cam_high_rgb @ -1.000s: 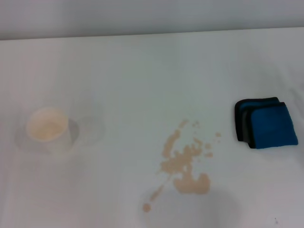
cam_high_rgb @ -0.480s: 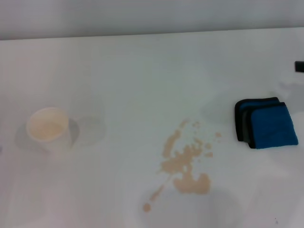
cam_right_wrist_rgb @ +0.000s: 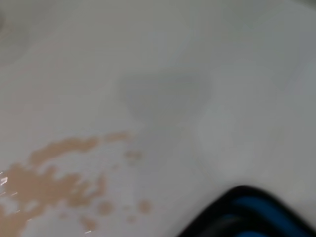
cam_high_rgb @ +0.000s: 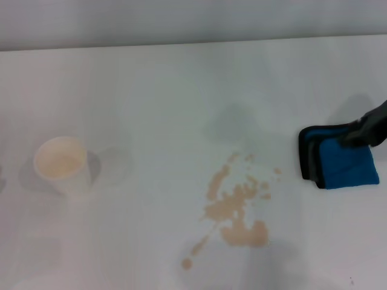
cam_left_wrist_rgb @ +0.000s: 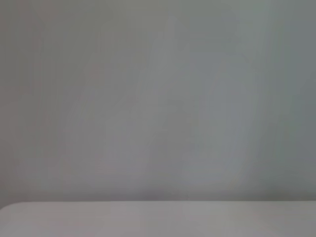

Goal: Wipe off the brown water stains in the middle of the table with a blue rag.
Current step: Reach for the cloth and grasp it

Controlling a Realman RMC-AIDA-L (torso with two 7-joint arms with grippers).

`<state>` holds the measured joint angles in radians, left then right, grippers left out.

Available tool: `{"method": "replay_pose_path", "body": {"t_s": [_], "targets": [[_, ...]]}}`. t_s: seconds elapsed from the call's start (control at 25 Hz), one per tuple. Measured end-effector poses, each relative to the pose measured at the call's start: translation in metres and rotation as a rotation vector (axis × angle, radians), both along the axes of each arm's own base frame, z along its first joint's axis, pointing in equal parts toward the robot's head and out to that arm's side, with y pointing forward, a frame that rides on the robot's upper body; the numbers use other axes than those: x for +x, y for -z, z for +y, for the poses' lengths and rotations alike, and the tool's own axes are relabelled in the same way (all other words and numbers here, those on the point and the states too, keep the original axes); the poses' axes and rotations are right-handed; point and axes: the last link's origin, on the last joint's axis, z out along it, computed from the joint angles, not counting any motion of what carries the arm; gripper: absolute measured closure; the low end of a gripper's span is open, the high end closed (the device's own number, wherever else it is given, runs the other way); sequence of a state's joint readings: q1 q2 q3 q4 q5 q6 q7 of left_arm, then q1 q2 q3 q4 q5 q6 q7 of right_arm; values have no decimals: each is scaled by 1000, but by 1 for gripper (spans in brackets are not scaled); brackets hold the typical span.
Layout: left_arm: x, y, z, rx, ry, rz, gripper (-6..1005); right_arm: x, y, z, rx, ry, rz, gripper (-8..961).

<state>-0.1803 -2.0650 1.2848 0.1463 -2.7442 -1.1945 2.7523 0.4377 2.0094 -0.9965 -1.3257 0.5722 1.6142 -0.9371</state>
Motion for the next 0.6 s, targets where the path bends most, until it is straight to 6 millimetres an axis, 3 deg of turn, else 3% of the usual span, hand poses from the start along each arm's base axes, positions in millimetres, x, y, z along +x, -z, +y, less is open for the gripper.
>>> {"method": "replay_pose_path", "body": {"t_s": [0.36,0.6], "targets": [[2,1,1,-5,10,20,123,-24,54,-1,-157,26,-77,550],[2,0,1,-2,16,22,123,-22,67,2,-153,28,-180,549]]}}
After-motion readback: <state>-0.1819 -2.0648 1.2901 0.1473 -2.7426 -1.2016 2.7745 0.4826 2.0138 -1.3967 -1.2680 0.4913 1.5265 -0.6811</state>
